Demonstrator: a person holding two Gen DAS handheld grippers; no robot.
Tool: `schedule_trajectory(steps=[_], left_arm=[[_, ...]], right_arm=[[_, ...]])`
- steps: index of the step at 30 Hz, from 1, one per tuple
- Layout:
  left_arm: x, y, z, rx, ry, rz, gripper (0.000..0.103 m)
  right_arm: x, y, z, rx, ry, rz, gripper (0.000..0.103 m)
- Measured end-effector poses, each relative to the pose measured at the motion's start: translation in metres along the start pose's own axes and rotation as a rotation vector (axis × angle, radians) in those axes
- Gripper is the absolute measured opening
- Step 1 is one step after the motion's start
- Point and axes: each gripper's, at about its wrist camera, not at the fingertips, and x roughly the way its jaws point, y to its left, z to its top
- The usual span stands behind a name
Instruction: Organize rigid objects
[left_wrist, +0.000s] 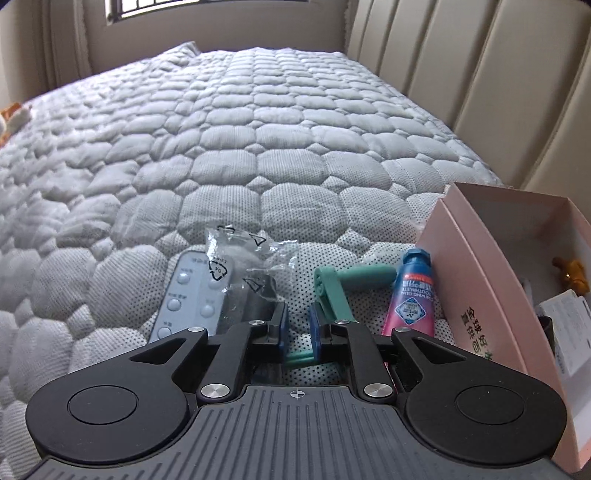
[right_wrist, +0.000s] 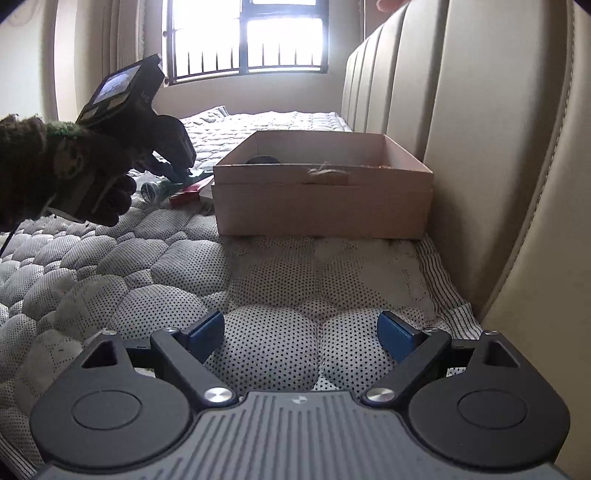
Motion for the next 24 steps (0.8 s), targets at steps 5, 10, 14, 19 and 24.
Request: schedule_trajectory(steps=[5, 10, 14, 19, 24], left_arm=[[-0.012, 0.006, -0.008, 0.042, -0.01, -0.055, 0.012], [-0.038, 0.02, -0.023, 0.037, -0.039, -0.096, 0.011], [-0.064, 0.028, -0.042, 0.032, -0.044, -0.148, 0.011], [-0.097, 0.03, -0.072, 0.044, -0.019, -0.224, 0.011], [-0.122, 0.025, -0.098, 0.066, -0.017, -0.288, 0.011]], right_arm=[[0.003, -0.002, -0.002, 0.014, 0.008, 0.007, 0.09], [0.004, -0.003, -0.002, 0.018, 0.011, 0.009, 0.09], [0.003, -0.003, -0.003, 0.02, 0.008, 0.013, 0.09], [0.005, -0.001, -0.003, 0.009, 0.014, 0.004, 0.09], [0.005, 0.001, -0.002, 0.001, 0.018, -0.005, 0.09]])
